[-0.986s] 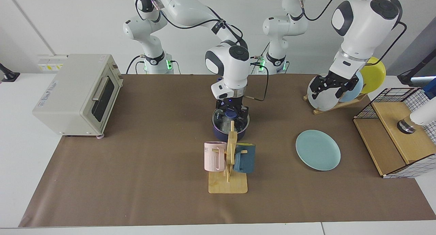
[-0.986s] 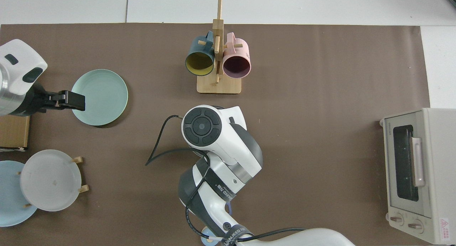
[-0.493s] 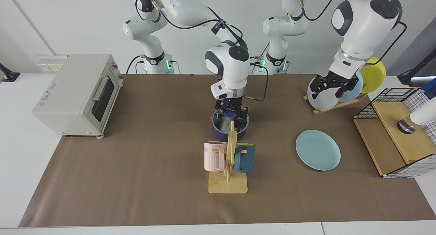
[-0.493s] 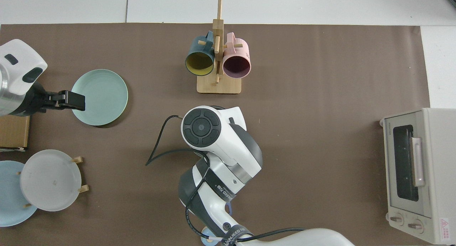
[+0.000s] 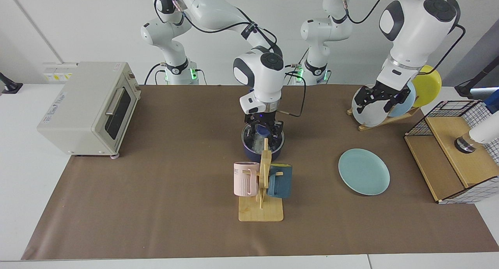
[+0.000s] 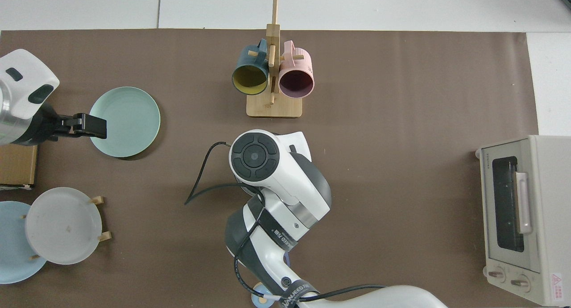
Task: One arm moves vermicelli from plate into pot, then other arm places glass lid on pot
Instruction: 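Carry the glass lid with the right gripper over the saucepan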
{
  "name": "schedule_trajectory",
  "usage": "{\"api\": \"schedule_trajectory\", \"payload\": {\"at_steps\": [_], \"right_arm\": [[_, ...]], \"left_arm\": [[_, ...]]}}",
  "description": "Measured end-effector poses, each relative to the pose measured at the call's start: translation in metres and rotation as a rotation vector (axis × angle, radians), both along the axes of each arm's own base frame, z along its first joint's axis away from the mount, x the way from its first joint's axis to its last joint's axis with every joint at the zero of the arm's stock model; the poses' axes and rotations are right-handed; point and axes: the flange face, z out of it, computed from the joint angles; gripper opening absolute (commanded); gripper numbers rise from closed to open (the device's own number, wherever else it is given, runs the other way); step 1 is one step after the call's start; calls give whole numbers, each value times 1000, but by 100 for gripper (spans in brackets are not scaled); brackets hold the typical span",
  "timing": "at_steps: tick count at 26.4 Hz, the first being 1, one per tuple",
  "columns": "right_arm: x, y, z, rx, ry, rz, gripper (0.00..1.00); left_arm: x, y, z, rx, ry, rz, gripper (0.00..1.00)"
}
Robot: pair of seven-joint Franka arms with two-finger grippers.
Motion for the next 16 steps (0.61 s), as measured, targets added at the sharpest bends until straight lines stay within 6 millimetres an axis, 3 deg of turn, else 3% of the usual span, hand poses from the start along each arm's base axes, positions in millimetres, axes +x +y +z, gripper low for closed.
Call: {"api": "schedule_trajectory", "payload": {"at_steps": [5,10,16], "right_arm": [[9,-10,33,-15,14,27,100],[14,-26,84,8,-13,69,100],[24,-76,140,63,-22,129,100]], "left_arm": [[0,0,0,0,0,0,100],[0,0,0,0,0,0,100],[0,0,0,0,0,0,100]]}}
